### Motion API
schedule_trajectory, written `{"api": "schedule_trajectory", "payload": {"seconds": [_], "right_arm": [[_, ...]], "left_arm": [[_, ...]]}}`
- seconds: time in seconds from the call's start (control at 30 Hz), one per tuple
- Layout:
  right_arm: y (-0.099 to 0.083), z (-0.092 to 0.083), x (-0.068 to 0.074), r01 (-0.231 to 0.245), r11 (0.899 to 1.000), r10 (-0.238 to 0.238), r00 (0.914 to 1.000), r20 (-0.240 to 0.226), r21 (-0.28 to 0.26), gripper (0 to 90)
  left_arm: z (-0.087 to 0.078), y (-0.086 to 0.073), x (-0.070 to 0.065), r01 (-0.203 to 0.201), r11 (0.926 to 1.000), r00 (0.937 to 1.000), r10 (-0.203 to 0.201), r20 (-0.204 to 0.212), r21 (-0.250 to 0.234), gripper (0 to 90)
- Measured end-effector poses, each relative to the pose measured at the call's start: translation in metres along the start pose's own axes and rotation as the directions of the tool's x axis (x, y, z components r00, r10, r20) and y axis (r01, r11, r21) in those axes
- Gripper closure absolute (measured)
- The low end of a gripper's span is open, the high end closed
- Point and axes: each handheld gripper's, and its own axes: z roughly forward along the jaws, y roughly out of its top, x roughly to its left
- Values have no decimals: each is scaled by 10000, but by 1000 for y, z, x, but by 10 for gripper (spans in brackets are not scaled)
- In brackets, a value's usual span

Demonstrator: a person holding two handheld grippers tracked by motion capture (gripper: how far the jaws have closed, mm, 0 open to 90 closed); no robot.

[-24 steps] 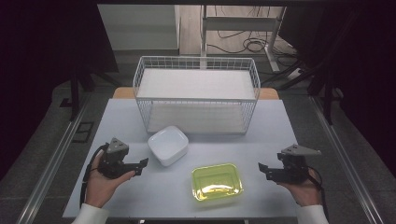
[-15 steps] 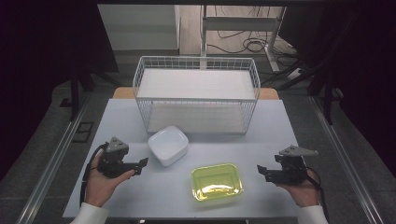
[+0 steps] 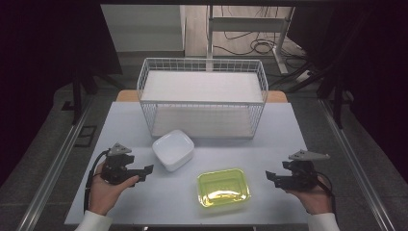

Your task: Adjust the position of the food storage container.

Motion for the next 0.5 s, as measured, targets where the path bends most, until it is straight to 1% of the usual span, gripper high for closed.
{"api": "schedule_trajectory", "payload": {"seconds": [0.1,0.2,0.3,0.33,0.37,0.5], "right_arm": [[3,1,3,143,9999,-143,9999,-59,9,229],[6,4,6,207,9998,-205,9997,-151,72,231],[7,7,6,233,9996,-230,9996,-192,164,234],[8,10,7,263,9992,-256,9994,-227,314,240],[8,11,7,289,9990,-280,9993,-247,349,242],[9,12,8,343,9987,-330,9988,-353,388,261]], "left_arm": [[-3,1,-2,-144,9999,9998,144,-98,-24,183],[-3,0,-2,-183,9998,9998,183,-93,-7,183],[-3,-2,1,-101,9999,9999,102,-91,60,183],[-3,-4,2,-61,9999,9999,63,-103,126,183],[-3,-4,3,-35,9999,9999,36,-118,119,183],[-4,-4,2,-93,9999,9999,94,-116,119,183]]}}
